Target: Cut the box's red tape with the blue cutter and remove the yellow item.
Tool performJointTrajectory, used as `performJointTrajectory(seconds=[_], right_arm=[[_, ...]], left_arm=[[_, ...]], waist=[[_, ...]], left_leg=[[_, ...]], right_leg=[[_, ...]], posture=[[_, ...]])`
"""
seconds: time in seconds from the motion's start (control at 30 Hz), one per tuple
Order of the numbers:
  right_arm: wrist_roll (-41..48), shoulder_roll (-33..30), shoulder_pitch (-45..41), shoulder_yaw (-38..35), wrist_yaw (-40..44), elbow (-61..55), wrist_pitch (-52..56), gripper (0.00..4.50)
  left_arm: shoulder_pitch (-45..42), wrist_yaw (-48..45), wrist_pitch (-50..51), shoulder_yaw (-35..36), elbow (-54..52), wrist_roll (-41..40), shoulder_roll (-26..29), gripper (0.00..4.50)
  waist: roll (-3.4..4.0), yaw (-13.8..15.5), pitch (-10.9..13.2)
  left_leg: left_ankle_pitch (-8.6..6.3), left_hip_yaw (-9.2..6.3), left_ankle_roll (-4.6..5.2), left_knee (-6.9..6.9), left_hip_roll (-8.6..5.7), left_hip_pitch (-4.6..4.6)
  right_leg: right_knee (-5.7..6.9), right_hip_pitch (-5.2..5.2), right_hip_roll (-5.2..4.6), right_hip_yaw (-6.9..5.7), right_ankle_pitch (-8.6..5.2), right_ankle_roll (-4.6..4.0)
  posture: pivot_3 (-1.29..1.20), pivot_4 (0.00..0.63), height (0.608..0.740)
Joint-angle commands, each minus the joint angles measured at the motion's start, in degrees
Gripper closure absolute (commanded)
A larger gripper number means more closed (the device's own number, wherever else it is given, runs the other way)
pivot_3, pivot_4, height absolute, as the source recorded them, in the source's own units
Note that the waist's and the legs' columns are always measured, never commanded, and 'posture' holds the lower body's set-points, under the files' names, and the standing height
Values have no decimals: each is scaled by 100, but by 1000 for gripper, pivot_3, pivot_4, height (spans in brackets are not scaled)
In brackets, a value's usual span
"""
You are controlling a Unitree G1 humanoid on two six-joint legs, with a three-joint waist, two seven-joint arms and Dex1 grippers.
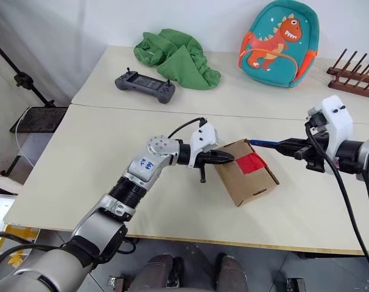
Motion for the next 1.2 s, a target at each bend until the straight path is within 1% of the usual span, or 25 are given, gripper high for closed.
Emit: performJointTrajectory(seconds=[0.03, 0.33, 0.8, 0.87, 1.2], right_arm=[[-67, 40, -136, -305, 0, -70, -61, 4338], [1, 141, -132, -521, -6, 4, 64, 4338], [-322, 101, 184, -412, 171, -284, 98, 4338], [-243, 96, 194, -431, 218, -340, 212, 4338], [-94, 121, -5, -450, 247, -233, 614, 4338]], left_arm=[[68, -19, 76, -93, -75, 87, -37, 4490], [44, 0, 93, -59, -59, 95, -95, 4490], [22, 33, 99, -35, -47, 95, -124, 4490], [26, 32, 106, -40, -50, 95, -130, 4490], [-179, 164, 35, -52, 226, 179, -261, 4490]], waist=[[0, -3, 0], [0, 1, 0], [1, 3, 0], [1, 3, 0], [0, 4, 0]], left_leg=[[0, 0, 0, 0, 0, 0], [-1, -1, 1, 2, 0, 0], [-1, 0, 2, 3, 0, 0], [-1, -1, 2, 3, 0, 0], [-1, -1, 2, 3, 0, 0]], right_leg=[[1, 0, 0, 0, 0, 0], [3, 0, -1, 1, 0, 0], [5, 0, -1, 1, 0, 0], [5, 0, -1, 0, 0, 0], [5, 0, -2, 2, 0, 0]], posture=[[0, 150, 740], [0, 150, 740], [0, 150, 740], [0, 150, 740], [0, 150, 740]])
